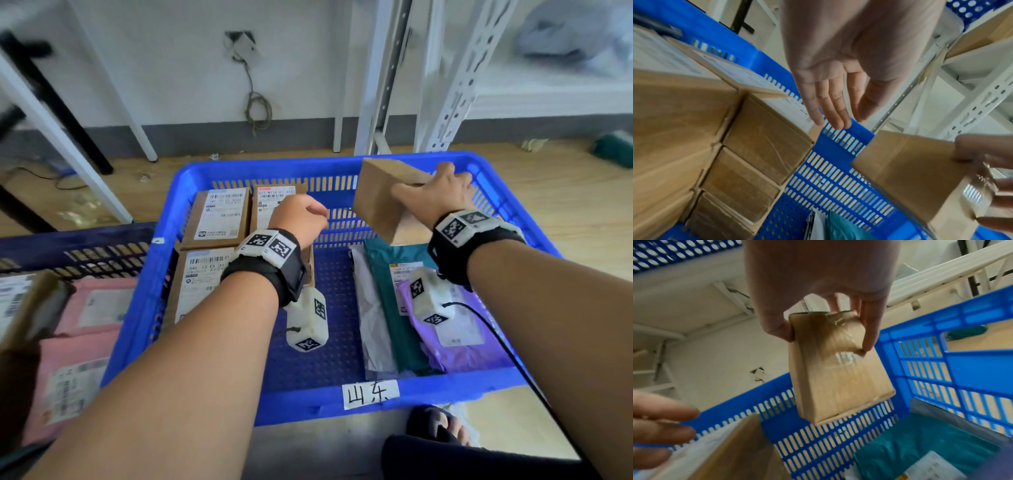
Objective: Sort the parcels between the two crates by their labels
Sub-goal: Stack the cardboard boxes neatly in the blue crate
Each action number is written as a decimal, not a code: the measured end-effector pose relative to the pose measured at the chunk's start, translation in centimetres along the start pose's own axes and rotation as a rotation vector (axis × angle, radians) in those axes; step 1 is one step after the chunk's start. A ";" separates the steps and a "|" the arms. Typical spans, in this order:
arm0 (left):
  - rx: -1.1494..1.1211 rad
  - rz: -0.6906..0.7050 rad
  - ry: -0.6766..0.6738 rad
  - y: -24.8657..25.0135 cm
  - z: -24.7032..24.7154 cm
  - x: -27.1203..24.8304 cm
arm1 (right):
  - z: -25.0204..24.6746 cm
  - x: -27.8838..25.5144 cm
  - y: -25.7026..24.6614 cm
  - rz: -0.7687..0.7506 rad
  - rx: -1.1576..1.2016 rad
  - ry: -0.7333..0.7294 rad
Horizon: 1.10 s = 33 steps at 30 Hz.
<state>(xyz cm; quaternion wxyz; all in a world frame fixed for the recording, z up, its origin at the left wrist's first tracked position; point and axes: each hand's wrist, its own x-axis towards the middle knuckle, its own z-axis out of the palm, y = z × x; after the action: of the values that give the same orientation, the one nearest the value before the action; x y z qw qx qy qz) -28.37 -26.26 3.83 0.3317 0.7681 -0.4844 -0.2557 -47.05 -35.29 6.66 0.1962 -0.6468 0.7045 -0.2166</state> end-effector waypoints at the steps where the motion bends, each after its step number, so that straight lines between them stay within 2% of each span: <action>1: -0.001 -0.012 0.014 -0.2 -0.3 -0.1 | -0.2 -0.2 -0.6 0.017 0.055 -0.046; 4: 0.042 -0.009 0.012 -0.4 -0.7 -0.5 | -0.6 -0.6 -1.9 0.119 0.334 -0.222; 7: 0.136 0.085 0.036 -0.4 -0.7 -1.2 | -0.6 -0.7 -2.8 0.171 0.506 -0.355; 14: 0.315 0.282 0.277 -0.5 -0.7 -1.2 | -0.9 -0.5 -4.0 0.255 0.581 -0.523; 17: 0.295 0.356 0.333 -0.1 -0.4 -0.9 | -0.6 0.0 -3.9 0.248 0.580 -0.552; 19: 0.216 0.325 0.306 0.4 -0.4 -0.7 | -0.6 0.4 -3.8 0.239 0.581 -0.511; 24: -0.037 0.094 0.221 1.6 -0.7 -0.9 | -0.7 1.0 -3.8 0.189 0.663 -0.426; 28: -0.130 0.045 0.204 1.8 -1.0 -1.1 | -0.5 1.6 -3.9 0.150 0.713 -0.389; 30: -0.215 -0.010 0.181 1.6 -1.1 -1.1 | -0.4 1.5 -3.9 0.127 0.736 -0.408; 33: -0.364 -0.095 0.124 1.4 -1.3 -1.1 | -0.2 0.9 -3.8 0.057 0.757 -0.516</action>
<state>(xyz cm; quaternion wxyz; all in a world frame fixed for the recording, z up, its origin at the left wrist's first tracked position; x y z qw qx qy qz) -28.72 -25.36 5.78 0.4818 0.7319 -0.3718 -0.3065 -44.10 -36.41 9.01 0.5935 -0.5428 0.5214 -0.2850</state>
